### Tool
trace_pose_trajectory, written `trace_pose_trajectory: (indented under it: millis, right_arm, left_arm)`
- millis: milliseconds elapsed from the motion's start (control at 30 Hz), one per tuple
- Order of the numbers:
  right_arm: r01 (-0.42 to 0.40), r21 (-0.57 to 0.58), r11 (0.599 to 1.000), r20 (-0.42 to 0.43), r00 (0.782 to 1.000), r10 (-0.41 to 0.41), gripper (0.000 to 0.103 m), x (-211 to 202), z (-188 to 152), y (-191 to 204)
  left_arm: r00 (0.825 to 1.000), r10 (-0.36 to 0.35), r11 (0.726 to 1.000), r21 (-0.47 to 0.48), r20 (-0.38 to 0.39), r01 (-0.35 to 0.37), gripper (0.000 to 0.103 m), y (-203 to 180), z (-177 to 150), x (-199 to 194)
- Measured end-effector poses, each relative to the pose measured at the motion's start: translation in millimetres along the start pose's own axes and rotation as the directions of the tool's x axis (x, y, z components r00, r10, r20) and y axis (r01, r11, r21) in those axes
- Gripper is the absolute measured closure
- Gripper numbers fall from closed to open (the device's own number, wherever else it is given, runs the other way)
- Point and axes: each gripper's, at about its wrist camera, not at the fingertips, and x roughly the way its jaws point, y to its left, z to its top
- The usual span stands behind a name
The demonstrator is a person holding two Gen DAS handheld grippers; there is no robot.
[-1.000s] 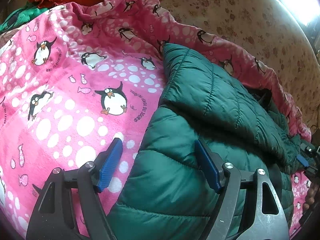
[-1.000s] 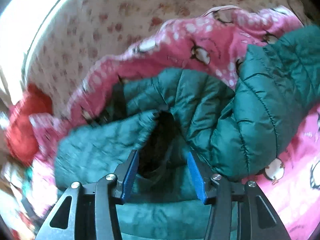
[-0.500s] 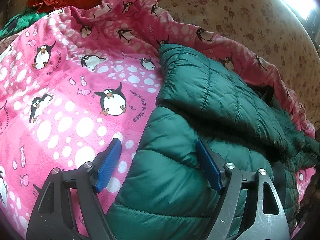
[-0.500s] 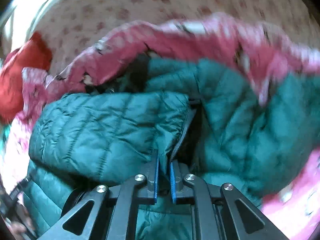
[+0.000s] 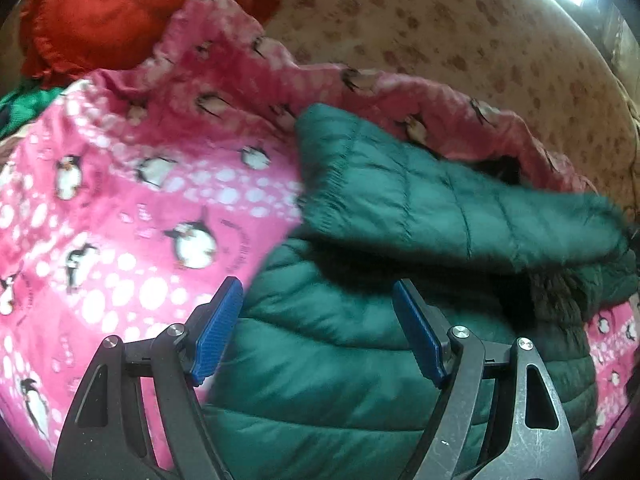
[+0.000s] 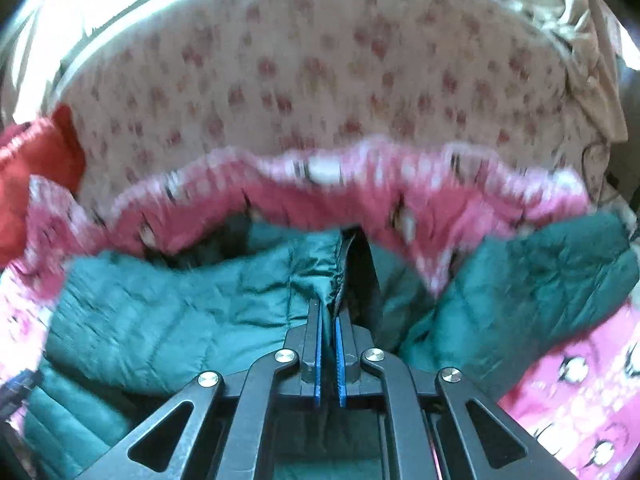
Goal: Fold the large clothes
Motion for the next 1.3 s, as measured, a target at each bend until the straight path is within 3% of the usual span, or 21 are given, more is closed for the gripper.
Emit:
trace_pose_trajectory:
  millis: [67, 167, 233, 333, 400, 500, 633, 667, 733, 767, 800, 967, 1133, 1300]
  right_arm:
    - [-0.019, -0.002, 1.0, 0.042, 0.999, 0.019, 0.099, -19, 19, 3]
    - [-0.016, -0.026, 1.0, 0.109, 0.994, 0.019, 0.103, -45, 38, 10]
    - [-0.009, -0.041, 0.999, 0.121, 0.993, 0.014, 0.103, -51, 43, 12]
    - [-0.065, -0.018, 0.998, -0.006, 0.998, 0.065, 0.103, -25, 30, 6]
    - [-0.136, 0.037, 0.99, -0.066, 0.988, 0.139, 0.103, -5, 13, 0]
    - [-0.178, 0.11, 0.978, -0.179, 0.964, 0.196, 0.102, 29, -9, -4]
    - [-0.205, 0.082, 0.975, -0.255, 0.942, 0.22, 0.1, 55, -24, 22]
    - [-0.228, 0.071, 0.971, -0.277, 0.931, 0.239, 0.097, 62, -25, 32]
    - [-0.261, 0.055, 0.964, -0.308, 0.914, 0.265, 0.07, 74, -29, 50]
    - [-0.275, 0.056, 0.96, -0.322, 0.905, 0.278, 0.045, 79, -30, 55]
    - [-0.289, 0.06, 0.955, -0.33, 0.897, 0.292, 0.037, 84, -33, 60]
    - [-0.193, -0.001, 0.981, -0.339, 0.923, 0.182, 0.037, 107, -42, 67]
    - [-0.09, -0.039, 0.995, -0.393, 0.917, 0.067, 0.037, 150, -55, 60]
    - [-0.063, -0.08, 0.995, -0.379, 0.925, 0.028, 0.037, 137, -47, 67]
  left_arm:
    - [1.0, 0.01, 1.0, 0.014, 0.002, -0.01, 0.025, -8, -1, 4]
    - [0.996, 0.09, 0.995, 0.047, 0.019, -0.091, 0.025, -17, 6, 16]
    - [0.99, 0.139, 0.99, -0.002, 0.005, -0.139, 0.025, -9, 16, 27]
    - [0.992, 0.119, 0.991, -0.055, -0.037, -0.121, 0.025, 3, 21, 32]
    - [0.994, 0.101, 0.993, -0.05, -0.045, -0.104, 0.025, 5, 21, 24]
    - [0.992, 0.122, 0.992, 0.012, 0.012, -0.122, 0.025, -3, 17, -1]
    - [0.99, 0.103, 0.993, 0.048, 0.1, -0.109, 0.025, -15, 26, -27]
    - [0.989, 0.095, 0.993, 0.053, 0.114, -0.102, 0.025, -21, 31, -29]
    - [0.991, 0.077, 0.993, 0.076, 0.107, -0.085, 0.025, -33, 42, -22]
    - [0.994, 0.077, 0.992, 0.097, 0.081, -0.084, 0.025, -43, 48, -9]
    - [0.995, 0.084, 0.991, 0.103, 0.062, -0.09, 0.025, -47, 52, 1]
    - [0.988, 0.152, 0.984, 0.103, -0.041, -0.147, 0.024, -51, 52, 65]
    - [0.982, 0.187, 0.973, 0.144, -0.024, -0.182, 0.022, -59, 47, 78]
    - [0.984, 0.177, 0.974, 0.147, -0.027, -0.171, 0.022, -56, 48, 76]
